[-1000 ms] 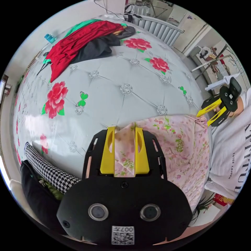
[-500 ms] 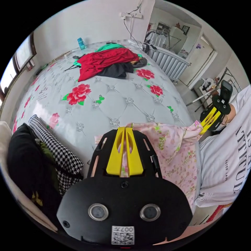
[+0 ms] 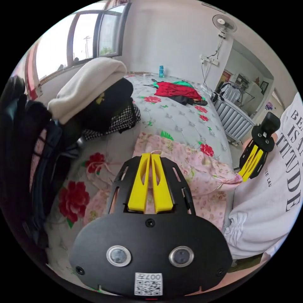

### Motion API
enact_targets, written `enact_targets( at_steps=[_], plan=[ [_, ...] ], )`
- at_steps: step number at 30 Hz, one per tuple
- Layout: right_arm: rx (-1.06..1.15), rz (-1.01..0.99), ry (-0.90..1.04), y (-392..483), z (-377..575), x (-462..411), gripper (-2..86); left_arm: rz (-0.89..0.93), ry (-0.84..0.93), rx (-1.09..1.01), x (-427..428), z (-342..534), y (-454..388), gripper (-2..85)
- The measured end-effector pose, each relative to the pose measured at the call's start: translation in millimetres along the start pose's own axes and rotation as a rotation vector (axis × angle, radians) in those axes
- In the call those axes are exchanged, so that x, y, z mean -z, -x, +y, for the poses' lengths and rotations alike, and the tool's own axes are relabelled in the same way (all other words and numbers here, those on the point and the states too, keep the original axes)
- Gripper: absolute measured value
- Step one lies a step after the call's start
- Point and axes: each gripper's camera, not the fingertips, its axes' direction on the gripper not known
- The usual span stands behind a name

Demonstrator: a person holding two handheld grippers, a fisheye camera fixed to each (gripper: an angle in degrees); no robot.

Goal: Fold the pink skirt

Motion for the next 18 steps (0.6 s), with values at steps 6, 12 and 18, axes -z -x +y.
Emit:
enact_targets(
  at_steps=[6,12,18],
  plan=[
    [0.086,-0.148,0.276,12.9,-43.5,-106.4,2.4,-0.034,0.044,0.319,2.4,85.2,42.4,3.2],
    [0.064,-0.199,0.319,8.1,-58.4,-107.0,5.1,-0.153,-0.046,0.584,72.5,154.0,37.6,4.2],
    [0.046,-0.111,0.064,-14.4,-105.4,-28.7,6.9,-0.25,-0.029,0.954,135.8,249.0,-10.5,7.4]
  ],
)
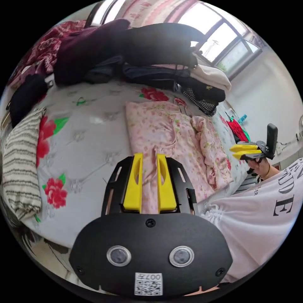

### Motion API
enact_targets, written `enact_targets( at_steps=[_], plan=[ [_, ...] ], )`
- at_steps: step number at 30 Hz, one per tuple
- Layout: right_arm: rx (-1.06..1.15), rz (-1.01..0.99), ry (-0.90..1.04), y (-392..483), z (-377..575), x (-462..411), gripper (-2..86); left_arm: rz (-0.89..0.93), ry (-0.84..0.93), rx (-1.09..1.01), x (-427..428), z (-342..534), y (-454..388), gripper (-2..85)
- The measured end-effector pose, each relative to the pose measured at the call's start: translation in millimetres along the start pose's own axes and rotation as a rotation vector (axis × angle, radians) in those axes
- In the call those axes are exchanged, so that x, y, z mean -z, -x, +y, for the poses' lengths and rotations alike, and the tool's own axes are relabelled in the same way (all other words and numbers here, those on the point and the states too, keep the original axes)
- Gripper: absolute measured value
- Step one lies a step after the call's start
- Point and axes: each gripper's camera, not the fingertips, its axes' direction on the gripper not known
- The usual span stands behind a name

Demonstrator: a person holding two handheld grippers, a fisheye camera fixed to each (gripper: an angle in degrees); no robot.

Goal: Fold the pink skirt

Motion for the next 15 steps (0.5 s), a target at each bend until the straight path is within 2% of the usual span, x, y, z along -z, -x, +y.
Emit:
enact_targets(
  at_steps=[3,8,12,14,15],
  plan=[
    [0.053,-0.052,-0.042,-8.1,-65.0,-9.5,7.8,0.001,0.04,0.124,6.7,33.6,14.7,9.5],
    [0.054,-0.111,-0.03,4.8,-169.2,-91.0,9.5,0.067,0.125,0.228,-16.2,51.3,13.2,12.0],
    [-0.073,-0.057,0.077,14.0,-218.4,-181.1,10.8,-0.099,0.133,0.198,-19.0,43.6,-7.2,7.8],
    [-0.103,0.007,0.162,17.3,-224.9,-216.0,10.1,-0.176,0.155,0.182,-20.3,40.3,-14.7,4.3],
    [-0.106,0.099,0.167,21.9,-224.5,-227.1,8.8,-0.215,0.164,0.16,-20.7,39.3,-19.0,0.8]
  ],
)
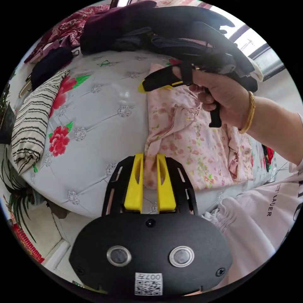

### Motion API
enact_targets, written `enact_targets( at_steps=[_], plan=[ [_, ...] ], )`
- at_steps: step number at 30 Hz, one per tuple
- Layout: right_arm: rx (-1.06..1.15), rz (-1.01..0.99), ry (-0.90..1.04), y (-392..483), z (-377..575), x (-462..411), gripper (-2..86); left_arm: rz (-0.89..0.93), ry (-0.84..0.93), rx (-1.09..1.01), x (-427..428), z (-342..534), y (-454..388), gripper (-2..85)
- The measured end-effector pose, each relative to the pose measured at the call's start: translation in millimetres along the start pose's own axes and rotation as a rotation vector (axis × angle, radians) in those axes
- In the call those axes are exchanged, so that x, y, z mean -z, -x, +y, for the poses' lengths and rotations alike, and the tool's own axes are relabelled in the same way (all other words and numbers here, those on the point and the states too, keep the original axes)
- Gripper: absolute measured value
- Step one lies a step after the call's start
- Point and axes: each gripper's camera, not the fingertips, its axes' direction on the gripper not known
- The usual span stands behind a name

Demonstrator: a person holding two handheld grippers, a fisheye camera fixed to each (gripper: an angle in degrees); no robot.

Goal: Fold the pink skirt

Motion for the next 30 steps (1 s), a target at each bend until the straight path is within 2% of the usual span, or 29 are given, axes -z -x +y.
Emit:
enact_targets(
  at_steps=[1,4,6,10,17,20,23,25,28,30],
  plan=[
    [0.036,0.12,-0.036,10.3,3.7,-1.4,7.2,0.019,0.01,-0.024,0.0,-0.1,-3.0,0.1],
    [0.146,0.226,0.034,17.4,6.3,-8.6,2.3,0.121,-0.022,-0.07,12.7,1.3,-7.9,-0.7],
    [0.144,0.127,0.028,-0.7,9.7,7.8,1.0,0.194,-0.079,-0.131,33.1,0.8,-15.3,-0.9],
    [0.065,-0.181,-0.188,-72.0,49.0,96.6,0.1,0.314,-0.168,-0.378,85.5,-13.2,-58.0,-0.9],
    [-0.084,-0.339,-0.472,-211.7,201.5,225.5,0.1,0.491,-0.21,-0.81,119.8,-36.7,-179.0,-0.6],
    [-0.253,-0.25,-0.486,-279.8,282.5,231.8,0.5,0.505,-0.127,-0.942,78.9,-40.9,-243.4,0.5],
    [-0.51,-0.27,-0.415,-347.8,346.1,193.8,2.2,0.475,0.075,-1.031,5.8,-34.1,-293.8,6.8],
    [-0.656,-0.326,-0.46,-374.2,389.8,176.4,3.9,0.475,0.244,-1.03,-27.2,-22.8,-309.5,9.4],
    [-0.68,-0.32,-0.52,-378.4,417.7,175.1,6.1,0.546,0.174,-1.005,-3.0,-8.6,-297.8,9.1],
    [-0.662,-0.325,-0.494,-382.1,421.1,172.4,7.4,0.525,0.129,-0.953,14.1,-4.7,-282.8,9.1]
  ],
)
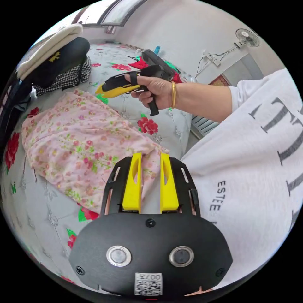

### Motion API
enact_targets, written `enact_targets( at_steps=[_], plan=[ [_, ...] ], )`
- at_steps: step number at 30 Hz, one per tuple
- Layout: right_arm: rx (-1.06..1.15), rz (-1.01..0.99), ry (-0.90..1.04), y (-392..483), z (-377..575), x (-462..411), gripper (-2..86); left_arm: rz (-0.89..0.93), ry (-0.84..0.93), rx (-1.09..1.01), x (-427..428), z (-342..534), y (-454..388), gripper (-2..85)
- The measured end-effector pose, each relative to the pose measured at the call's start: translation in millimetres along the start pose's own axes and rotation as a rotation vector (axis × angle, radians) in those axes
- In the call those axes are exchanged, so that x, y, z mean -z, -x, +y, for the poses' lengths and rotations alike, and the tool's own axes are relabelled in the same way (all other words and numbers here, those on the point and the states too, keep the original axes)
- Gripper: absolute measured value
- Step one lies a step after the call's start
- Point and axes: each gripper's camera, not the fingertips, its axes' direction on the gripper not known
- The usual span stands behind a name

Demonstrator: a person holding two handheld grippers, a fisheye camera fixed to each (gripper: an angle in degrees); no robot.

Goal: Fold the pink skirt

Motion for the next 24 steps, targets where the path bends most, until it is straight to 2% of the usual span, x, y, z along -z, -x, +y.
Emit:
enact_targets(
  at_steps=[2,4,7,10,14,17,24],
  plan=[
    [0.015,-0.031,0.057,-3.9,-0.9,-1.9,8.5,-0.055,-0.036,0.1,18.8,15.8,4.6,9.1],
    [0.063,-0.01,0.106,-2.6,4.5,0.6,9.7,-0.126,-0.067,0.305,38.4,41.8,20.9,9.3],
    [0.073,-0.007,0.159,-7.3,17.4,4.7,10.6,-0.12,-0.105,0.551,48.2,77.5,42.5,10.9],
    [0.063,-0.044,0.239,-12.4,33.3,-2.0,11.1,-0.081,-0.106,0.687,40.8,96.6,53.2,13.2],
    [0.066,-0.051,0.29,-13.9,50.6,-13.0,10.6,-0.064,-0.013,0.732,17.5,90.3,55.5,12.7],
    [0.054,-0.08,0.33,-17.9,55.4,-19.4,9.9,-0.169,0.043,0.714,16.3,81.2,50.9,10.0],
    [0.016,-0.105,0.107,-46.0,17.9,43.8,10.6,-0.042,-0.051,0.728,41.9,114.1,35.8,12.2]
  ],
)
